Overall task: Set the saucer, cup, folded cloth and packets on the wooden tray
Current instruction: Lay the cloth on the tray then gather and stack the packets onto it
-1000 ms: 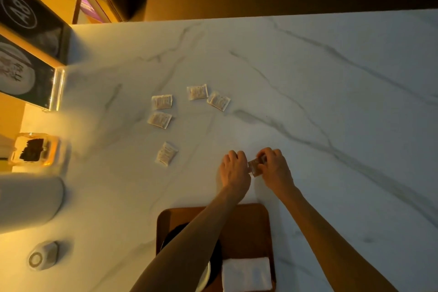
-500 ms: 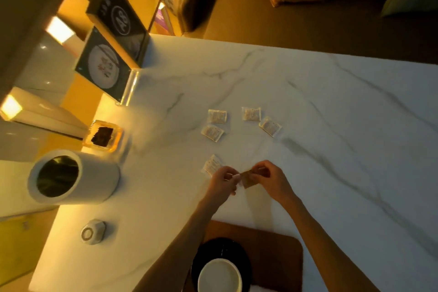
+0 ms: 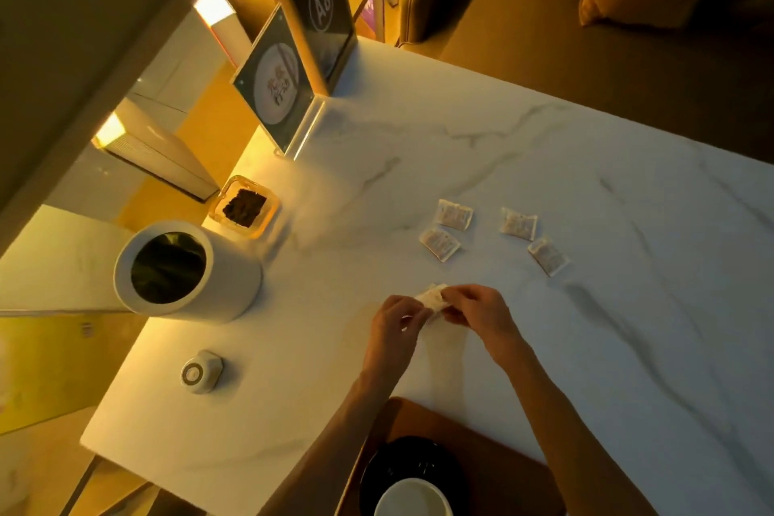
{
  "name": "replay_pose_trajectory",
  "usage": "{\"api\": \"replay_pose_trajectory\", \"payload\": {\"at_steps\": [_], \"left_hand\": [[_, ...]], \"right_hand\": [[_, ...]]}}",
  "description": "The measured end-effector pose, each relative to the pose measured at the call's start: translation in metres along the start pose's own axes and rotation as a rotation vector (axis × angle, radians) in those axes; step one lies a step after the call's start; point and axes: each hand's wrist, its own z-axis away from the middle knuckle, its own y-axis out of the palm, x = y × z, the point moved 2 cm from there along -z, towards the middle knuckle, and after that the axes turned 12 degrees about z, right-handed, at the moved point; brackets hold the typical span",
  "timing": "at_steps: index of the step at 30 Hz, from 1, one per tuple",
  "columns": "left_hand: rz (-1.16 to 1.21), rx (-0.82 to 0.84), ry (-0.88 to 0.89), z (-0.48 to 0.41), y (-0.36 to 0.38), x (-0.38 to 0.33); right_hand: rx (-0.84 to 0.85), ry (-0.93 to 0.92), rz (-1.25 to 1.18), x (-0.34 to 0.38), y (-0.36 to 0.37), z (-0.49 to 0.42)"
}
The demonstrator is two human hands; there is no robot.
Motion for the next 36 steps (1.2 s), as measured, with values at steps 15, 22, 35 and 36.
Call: {"api": "replay_pose_trajectory", "payload": {"at_steps": [15,22,35,36], "left_hand": [[-0.162,-0.078,-0.331,-0.017,0.025,0.002],[-0.267,-0.103,-0.420,-0.020,0.033,-0.011],[-0.056,-0.080,-0.442,-0.033,0.018,0.000],[-0.036,-0.078,-0.436,-0.040,0.015,-0.004]], "right_hand": [[-0.309,-0.290,0.560,-0.009,0.020,-0.006],[-0.279,-0.181,0.639,0.000,0.024,-0.009],[-0.011,-0.031,0.255,-0.017,0.017,-0.020],[-0.028,-0.021,0.175,-0.015,0.016,-0.020]]}}
